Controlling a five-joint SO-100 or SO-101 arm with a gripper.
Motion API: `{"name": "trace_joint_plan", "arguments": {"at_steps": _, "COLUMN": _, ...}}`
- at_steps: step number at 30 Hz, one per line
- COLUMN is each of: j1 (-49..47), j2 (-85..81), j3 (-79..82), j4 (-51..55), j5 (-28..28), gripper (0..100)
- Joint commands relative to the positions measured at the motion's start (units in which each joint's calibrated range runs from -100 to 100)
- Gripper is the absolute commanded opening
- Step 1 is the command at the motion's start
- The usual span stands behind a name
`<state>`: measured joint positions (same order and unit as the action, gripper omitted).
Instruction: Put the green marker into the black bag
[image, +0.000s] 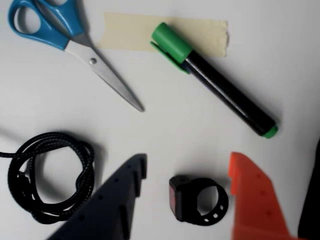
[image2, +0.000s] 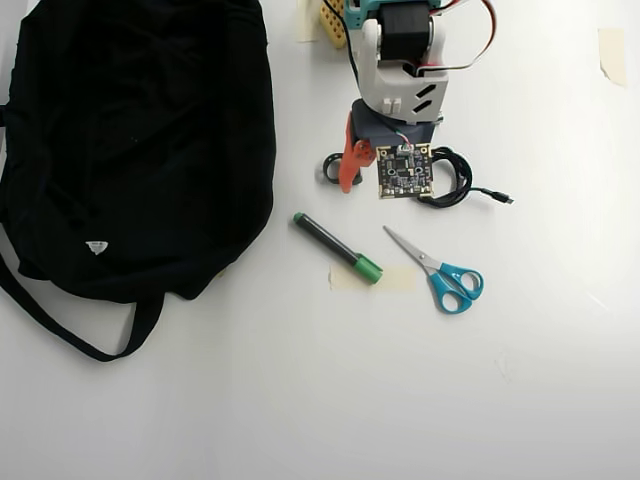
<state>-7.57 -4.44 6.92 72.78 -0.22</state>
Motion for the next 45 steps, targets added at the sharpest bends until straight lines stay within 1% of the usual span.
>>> {"name": "trace_joint_plan", "arguments": {"at_steps": 1, "j1": -0.73, "j2": -0.37, "j3": -1.71, "j4": -0.77, "j5": 0.17, "gripper": 22}}
{"name": "trace_joint_plan", "arguments": {"at_steps": 11, "j1": -0.96, "j2": -0.45, "j3": -0.54, "j4": -0.68, "j5": -0.41, "gripper": 23}}
{"name": "trace_joint_plan", "arguments": {"at_steps": 15, "j1": -0.58, "j2": -0.54, "j3": -0.63, "j4": -0.94, "j5": -2.04, "gripper": 22}}
{"name": "trace_joint_plan", "arguments": {"at_steps": 30, "j1": -1.56, "j2": -0.45, "j3": 0.63, "j4": -0.94, "j5": -1.25, "gripper": 22}}
{"name": "trace_joint_plan", "arguments": {"at_steps": 38, "j1": 0.46, "j2": -0.29, "j3": 0.63, "j4": -0.94, "j5": 7.46, "gripper": 22}}
{"name": "trace_joint_plan", "arguments": {"at_steps": 45, "j1": 3.38, "j2": 3.45, "j3": -0.27, "j4": -1.29, "j5": 13.59, "gripper": 22}}
